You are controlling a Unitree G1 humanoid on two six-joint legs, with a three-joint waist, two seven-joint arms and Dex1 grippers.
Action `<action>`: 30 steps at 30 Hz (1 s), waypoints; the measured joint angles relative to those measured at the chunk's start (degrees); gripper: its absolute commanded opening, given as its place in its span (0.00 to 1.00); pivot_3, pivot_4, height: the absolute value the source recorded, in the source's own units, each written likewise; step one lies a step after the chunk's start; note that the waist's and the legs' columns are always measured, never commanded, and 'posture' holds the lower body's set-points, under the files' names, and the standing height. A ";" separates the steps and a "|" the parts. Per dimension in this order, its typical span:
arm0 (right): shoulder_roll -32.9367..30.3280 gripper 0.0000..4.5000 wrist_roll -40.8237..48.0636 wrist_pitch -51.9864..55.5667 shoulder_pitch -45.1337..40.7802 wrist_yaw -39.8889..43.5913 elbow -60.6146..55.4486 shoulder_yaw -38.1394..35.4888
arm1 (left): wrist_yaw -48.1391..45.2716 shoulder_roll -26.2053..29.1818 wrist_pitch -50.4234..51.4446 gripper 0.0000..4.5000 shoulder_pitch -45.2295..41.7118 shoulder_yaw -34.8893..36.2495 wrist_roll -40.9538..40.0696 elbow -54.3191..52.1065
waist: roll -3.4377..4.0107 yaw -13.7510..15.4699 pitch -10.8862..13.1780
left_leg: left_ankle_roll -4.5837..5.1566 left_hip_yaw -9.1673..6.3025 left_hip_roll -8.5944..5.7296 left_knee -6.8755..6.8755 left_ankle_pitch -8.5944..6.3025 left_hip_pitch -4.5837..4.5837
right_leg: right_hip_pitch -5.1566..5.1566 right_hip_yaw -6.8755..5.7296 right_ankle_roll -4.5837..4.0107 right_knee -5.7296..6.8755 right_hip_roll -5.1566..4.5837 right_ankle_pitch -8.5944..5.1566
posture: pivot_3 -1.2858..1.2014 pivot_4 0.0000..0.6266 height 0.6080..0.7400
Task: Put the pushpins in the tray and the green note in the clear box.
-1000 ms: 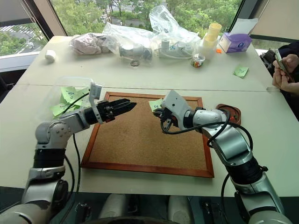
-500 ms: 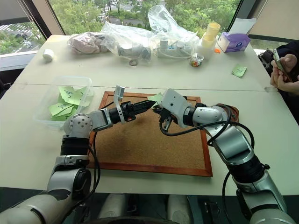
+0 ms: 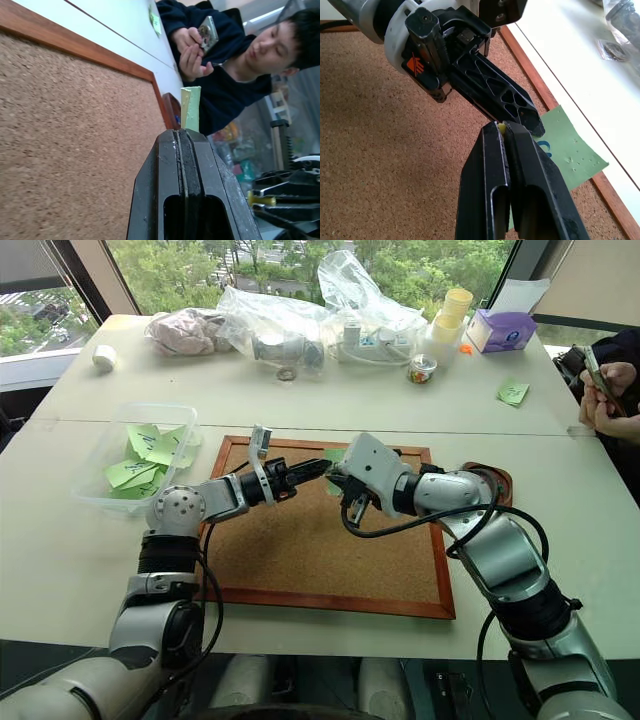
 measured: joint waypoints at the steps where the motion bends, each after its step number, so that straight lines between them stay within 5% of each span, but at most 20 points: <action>1: 0.16 0.00 0.97 1.31 0.41 -0.90 -0.04 -2.74 | -0.30 0.75 -1.02 0.01 0.56 -0.70 0.90 -0.57 | 0.00 0.02 0.00 | 0.00 0.00 0.00 0.00 0.00 0.00 | 0.01 0.00 0.00 0.00 0.00 0.00 | 0.52 0.24 1.00; 13: 1.51 0.00 4.36 11.21 1.55 -15.05 16.68 -32.09 | -1.99 4.28 -7.93 0.01 6.92 -1.15 3.02 -8.11 | 0.02 0.24 -0.01 | -0.01 0.02 -0.01 -0.02 0.00 0.01 | 0.03 0.00 -0.01 0.01 0.01 0.00 | 0.52 0.24 1.00; 30: 0.23 0.00 -0.37 -4.36 1.59 -18.70 44.77 -31.67 | -0.19 3.70 -8.85 0.01 9.58 -1.98 2.12 -16.66 | 0.07 -0.01 -0.04 | -0.05 0.04 0.00 0.03 0.05 0.10 | 0.09 0.02 0.00 0.13 0.02 0.00 | 0.52 0.24 1.00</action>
